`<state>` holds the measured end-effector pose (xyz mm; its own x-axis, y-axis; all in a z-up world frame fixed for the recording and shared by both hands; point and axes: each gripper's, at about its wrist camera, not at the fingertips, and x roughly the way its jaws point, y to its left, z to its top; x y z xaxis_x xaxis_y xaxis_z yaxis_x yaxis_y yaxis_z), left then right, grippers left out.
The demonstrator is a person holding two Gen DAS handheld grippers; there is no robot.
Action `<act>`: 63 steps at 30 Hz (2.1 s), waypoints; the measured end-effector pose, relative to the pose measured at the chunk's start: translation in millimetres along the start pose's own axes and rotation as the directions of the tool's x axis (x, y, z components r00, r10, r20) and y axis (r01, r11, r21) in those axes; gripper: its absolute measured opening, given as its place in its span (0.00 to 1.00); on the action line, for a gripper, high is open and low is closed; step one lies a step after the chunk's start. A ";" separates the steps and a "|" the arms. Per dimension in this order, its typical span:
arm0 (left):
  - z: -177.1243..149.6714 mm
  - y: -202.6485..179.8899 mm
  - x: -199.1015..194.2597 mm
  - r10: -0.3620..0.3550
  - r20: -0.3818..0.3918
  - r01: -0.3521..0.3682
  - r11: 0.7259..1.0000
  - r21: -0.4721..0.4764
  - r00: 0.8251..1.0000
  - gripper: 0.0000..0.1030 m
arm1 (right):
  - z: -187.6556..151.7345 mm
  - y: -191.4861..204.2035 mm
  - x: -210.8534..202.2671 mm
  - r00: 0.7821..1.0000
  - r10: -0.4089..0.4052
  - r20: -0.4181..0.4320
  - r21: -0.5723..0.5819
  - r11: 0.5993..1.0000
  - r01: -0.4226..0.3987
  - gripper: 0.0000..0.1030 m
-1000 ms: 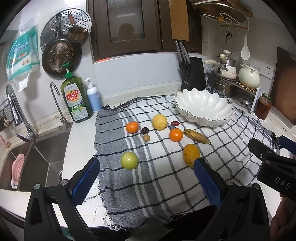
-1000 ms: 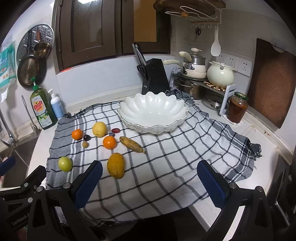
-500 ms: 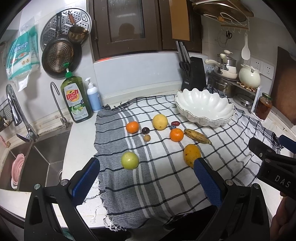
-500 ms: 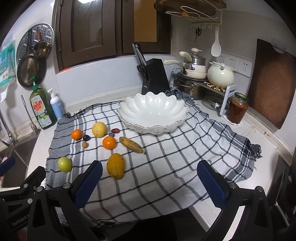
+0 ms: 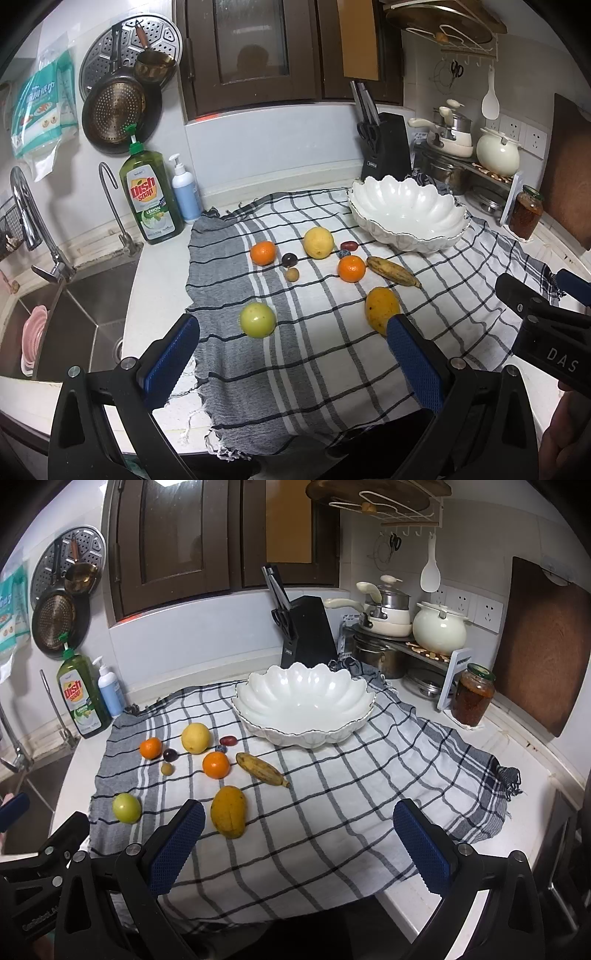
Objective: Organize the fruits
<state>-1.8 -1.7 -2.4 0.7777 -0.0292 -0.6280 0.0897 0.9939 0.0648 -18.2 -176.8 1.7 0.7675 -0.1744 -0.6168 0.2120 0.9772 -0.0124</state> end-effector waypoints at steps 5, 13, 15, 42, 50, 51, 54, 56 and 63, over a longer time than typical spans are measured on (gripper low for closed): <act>0.0 0.1 -0.1 0.001 0.001 -0.001 1.000 -0.001 1.000 1.00 | -0.1 -0.8 -0.3 1.000 -0.001 0.001 -0.001 1.000 0.001 1.00; 0.1 0.2 0.7 0.000 0.002 0.000 1.000 0.001 1.000 1.00 | 1.0 -2.8 -1.0 1.000 0.000 0.001 0.000 1.000 0.000 1.00; 0.0 0.2 0.7 0.001 0.002 -0.001 1.000 -0.001 1.000 1.00 | 1.0 -2.4 -0.8 1.000 -0.001 0.002 -0.001 1.000 0.001 1.00; 1.6 5.9 14.9 0.008 -0.005 -0.008 1.000 0.000 1.000 1.00 | 5.6 1.1 15.0 1.000 0.000 -0.009 -0.006 1.000 0.000 1.00; 2.6 10.0 21.4 0.008 -0.017 -0.008 1.000 -0.004 1.000 1.00 | 4.0 2.4 19.7 1.000 0.005 -0.024 -0.013 1.000 -0.005 1.00; 2.2 11.1 22.7 0.006 -0.019 -0.006 1.000 -0.005 1.000 1.00 | 3.6 3.6 21.5 1.000 0.006 -0.027 -0.015 1.000 -0.007 1.00; 0.9 15.4 29.6 0.008 -0.031 -0.008 1.000 -0.009 0.999 1.00 | 1.0 13.3 29.7 0.999 0.011 -0.035 -0.029 0.999 -0.012 1.00; 0.4 18.3 34.5 0.012 -0.039 -0.013 1.000 -0.015 0.999 1.00 | -0.7 17.5 34.8 0.999 0.014 -0.043 -0.039 0.999 -0.016 1.00; -0.7 33.7 56.7 0.034 -0.068 -0.036 0.999 -0.035 0.997 1.00 | -4.4 37.5 55.0 0.997 0.028 -0.073 -0.077 0.996 -0.034 1.00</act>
<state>44.9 30.2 -36.4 0.7363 0.0119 -0.6766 0.0394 0.9974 0.0604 29.3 -149.2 -36.1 0.7274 -0.1374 -0.6724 0.1389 0.9890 -0.0518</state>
